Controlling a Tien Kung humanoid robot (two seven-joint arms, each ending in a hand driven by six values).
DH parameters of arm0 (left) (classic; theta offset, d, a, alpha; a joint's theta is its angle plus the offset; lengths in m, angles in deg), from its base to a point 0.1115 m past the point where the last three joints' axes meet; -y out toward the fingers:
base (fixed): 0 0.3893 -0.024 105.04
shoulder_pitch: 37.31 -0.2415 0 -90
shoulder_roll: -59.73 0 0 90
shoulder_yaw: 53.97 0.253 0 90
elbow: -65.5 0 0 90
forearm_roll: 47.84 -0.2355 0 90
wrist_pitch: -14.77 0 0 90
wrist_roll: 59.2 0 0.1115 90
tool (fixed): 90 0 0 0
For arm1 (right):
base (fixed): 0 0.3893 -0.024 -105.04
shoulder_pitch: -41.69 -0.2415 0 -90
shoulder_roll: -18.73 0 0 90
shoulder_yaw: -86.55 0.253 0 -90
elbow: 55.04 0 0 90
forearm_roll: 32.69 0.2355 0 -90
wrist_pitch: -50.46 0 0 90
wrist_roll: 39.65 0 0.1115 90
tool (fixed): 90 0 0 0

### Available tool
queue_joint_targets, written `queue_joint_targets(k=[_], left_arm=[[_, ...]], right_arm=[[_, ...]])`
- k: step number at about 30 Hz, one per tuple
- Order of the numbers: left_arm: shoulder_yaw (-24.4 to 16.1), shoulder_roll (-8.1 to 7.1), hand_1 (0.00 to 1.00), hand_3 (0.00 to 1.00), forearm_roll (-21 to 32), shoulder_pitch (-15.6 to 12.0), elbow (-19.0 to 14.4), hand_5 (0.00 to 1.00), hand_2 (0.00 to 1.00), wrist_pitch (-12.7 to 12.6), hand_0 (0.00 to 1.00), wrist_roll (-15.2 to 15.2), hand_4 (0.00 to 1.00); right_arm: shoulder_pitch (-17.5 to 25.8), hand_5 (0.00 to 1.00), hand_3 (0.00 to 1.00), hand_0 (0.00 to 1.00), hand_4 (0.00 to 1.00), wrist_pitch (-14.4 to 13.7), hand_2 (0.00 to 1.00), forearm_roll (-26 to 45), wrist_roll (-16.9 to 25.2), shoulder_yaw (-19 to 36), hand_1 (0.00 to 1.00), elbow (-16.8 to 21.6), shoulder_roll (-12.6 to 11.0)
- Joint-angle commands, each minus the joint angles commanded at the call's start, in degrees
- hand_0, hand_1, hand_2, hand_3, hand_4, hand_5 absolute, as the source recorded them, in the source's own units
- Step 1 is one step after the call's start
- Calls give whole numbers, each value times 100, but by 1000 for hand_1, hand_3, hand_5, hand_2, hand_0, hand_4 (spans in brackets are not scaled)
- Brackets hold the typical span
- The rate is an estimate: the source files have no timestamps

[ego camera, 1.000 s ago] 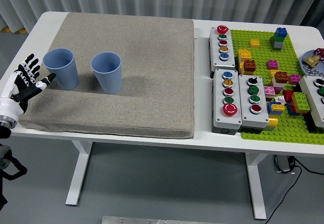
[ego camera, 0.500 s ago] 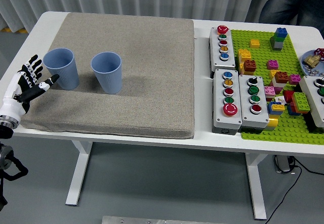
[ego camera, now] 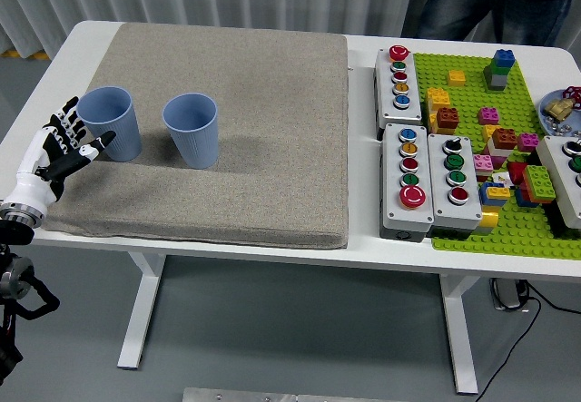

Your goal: Pick cup pour cup place

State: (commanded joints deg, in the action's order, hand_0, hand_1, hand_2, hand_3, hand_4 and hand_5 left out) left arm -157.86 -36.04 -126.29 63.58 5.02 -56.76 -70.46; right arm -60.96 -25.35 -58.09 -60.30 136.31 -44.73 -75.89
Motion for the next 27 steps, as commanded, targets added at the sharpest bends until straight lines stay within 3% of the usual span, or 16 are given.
queue_joint_targets(k=[27], left_arm=[[5,11,975,998,-269,81,178,243,998,-35,985,6,941]], right_arm=[[71,294,611,746,85,5,757,-25,6,12,699,0,32]])
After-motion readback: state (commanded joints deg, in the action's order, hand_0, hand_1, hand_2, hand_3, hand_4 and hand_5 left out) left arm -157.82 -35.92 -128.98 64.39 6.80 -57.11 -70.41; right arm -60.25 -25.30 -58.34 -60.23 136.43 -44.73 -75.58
